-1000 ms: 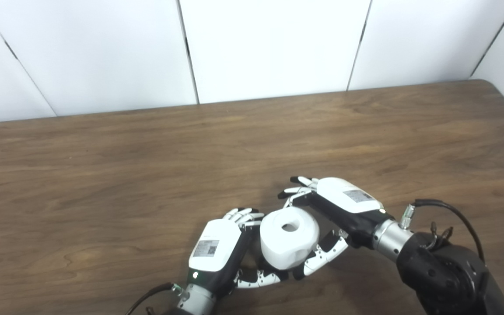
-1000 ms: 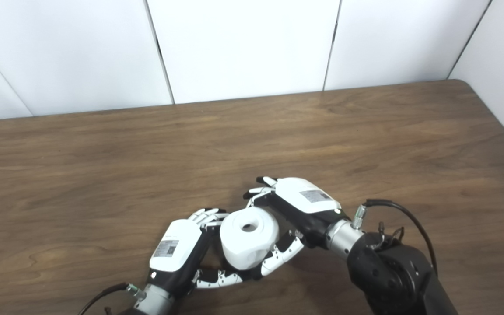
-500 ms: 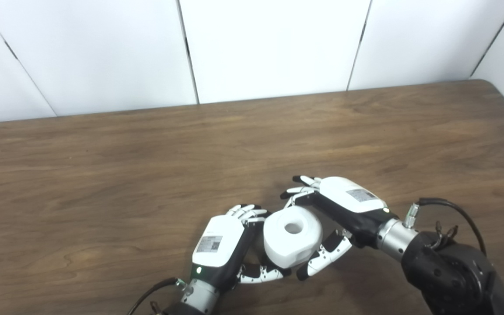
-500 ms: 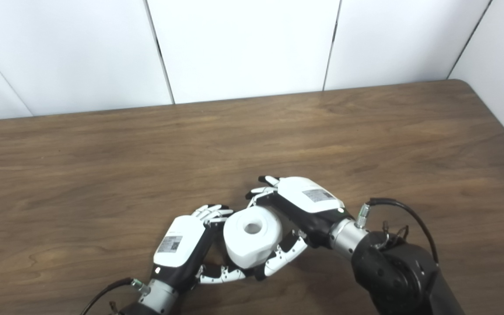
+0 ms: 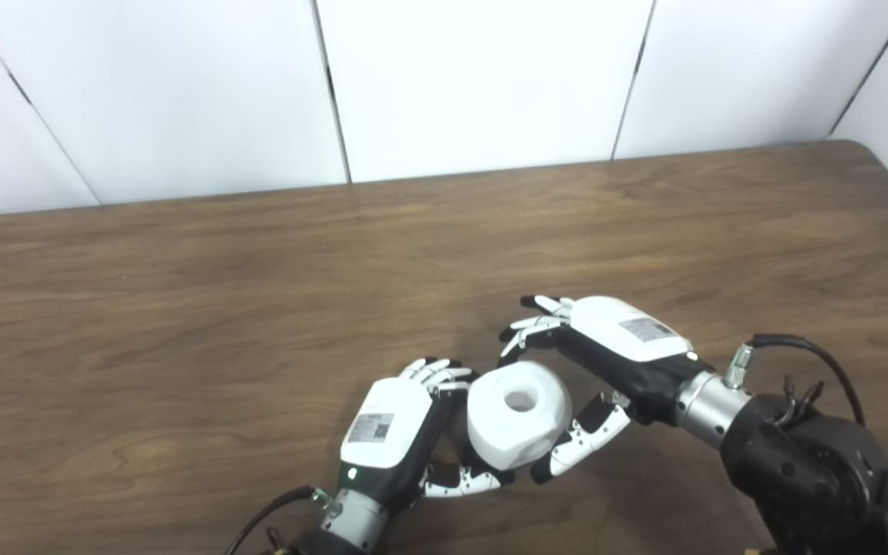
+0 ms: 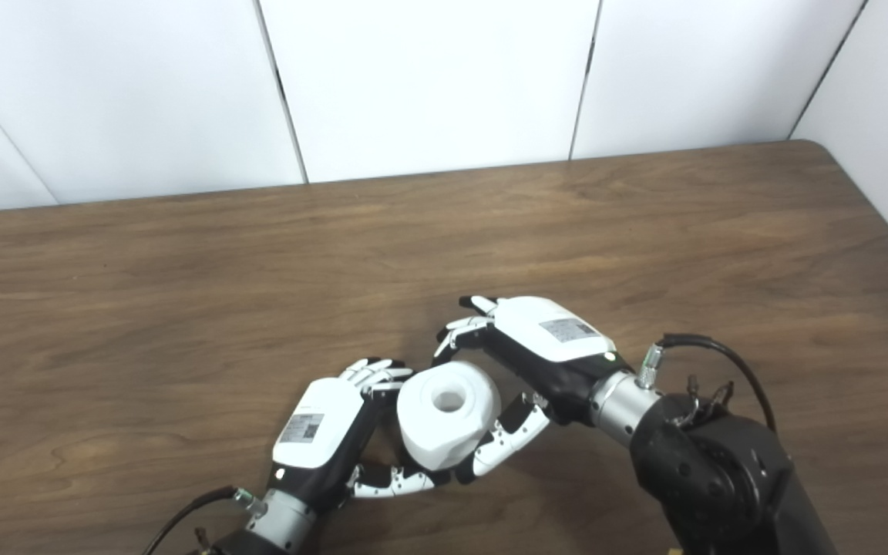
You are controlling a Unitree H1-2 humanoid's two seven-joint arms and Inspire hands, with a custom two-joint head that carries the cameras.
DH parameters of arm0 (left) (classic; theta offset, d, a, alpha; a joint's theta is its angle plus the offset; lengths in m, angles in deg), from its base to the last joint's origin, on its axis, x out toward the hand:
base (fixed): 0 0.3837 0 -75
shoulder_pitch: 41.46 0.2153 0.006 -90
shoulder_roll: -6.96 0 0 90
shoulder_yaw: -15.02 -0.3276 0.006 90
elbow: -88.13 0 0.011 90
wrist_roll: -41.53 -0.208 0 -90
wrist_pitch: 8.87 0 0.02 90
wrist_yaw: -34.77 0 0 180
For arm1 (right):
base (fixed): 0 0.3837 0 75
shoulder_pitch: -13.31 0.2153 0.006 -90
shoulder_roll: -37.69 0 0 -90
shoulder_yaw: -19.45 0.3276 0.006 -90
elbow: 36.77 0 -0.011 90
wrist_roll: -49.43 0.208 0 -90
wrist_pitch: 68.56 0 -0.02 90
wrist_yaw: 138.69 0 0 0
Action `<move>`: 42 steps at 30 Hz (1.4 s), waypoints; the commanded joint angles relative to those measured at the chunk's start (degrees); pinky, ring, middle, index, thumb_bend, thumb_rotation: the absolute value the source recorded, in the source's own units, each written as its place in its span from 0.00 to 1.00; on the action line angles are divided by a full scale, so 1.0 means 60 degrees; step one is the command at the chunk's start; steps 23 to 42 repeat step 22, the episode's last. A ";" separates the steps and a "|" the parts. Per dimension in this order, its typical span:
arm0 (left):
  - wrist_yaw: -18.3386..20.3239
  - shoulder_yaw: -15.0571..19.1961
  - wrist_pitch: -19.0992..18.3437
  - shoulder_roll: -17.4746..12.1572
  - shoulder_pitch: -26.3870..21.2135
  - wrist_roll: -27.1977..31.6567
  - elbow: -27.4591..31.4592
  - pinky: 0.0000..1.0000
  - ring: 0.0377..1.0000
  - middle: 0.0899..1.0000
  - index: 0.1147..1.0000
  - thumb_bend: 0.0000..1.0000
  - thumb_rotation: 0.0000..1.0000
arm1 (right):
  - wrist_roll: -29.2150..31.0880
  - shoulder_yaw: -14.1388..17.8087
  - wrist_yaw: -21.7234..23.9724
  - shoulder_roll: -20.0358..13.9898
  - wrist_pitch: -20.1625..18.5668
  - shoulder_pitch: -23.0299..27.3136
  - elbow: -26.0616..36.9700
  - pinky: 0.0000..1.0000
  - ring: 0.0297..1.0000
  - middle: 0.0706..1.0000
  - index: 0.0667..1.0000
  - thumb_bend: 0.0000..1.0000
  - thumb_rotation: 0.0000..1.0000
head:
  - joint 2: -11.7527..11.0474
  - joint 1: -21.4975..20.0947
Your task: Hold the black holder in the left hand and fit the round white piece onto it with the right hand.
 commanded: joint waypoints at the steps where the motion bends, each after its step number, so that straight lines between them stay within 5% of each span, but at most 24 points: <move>1: 0.0459 -0.0052 -0.0343 -0.0153 0.0127 -0.0201 -0.0635 0.88 0.85 0.76 0.42 0.52 0.05 | 0.0005 0.0184 -0.0089 -0.0016 0.0019 0.0375 0.0329 1.00 0.99 0.84 0.65 1.00 0.33 | 0.0013 -0.0013; 22: 0.0458 -0.0024 -0.0333 -0.0194 0.0078 -0.0115 -0.0736 0.89 0.85 0.76 0.42 0.52 0.05 | 0.0110 0.0732 -0.0093 0.0082 -0.0237 0.0683 0.0534 1.00 0.97 0.85 0.67 1.00 0.32 | -0.0069 -0.0010; 42: 0.0458 -0.0024 -0.0333 -0.0194 0.0078 -0.0115 -0.0736 0.89 0.85 0.76 0.42 0.52 0.05 | 0.0110 0.0732 -0.0093 0.0082 -0.0237 0.0683 0.0534 1.00 0.97 0.85 0.67 1.00 0.32 | -0.0069 -0.0010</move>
